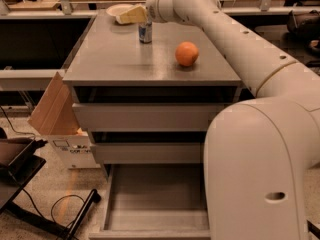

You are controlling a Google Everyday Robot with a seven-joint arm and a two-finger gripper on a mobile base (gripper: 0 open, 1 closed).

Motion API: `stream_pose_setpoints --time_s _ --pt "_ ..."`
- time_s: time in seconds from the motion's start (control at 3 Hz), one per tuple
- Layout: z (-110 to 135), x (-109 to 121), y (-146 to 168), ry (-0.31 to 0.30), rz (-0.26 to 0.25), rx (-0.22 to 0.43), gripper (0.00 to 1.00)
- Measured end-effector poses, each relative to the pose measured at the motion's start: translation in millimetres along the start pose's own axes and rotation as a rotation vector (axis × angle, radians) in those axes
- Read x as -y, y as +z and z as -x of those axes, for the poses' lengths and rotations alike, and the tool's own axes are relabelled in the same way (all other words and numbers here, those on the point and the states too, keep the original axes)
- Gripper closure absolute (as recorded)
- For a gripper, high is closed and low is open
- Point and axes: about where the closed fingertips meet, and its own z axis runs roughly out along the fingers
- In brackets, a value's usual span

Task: Place redbull can into bottom drawer

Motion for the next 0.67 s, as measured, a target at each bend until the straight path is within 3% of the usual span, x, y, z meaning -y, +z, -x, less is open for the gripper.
stream_pose_setpoints --time_s 0.33,0.67 --pt "-2.0 11.5 16.2 0.09 -0.014 0.001 0.0" --pt "-0.1 23.1 28.6 0.115 -0.034 0.032 0.0"
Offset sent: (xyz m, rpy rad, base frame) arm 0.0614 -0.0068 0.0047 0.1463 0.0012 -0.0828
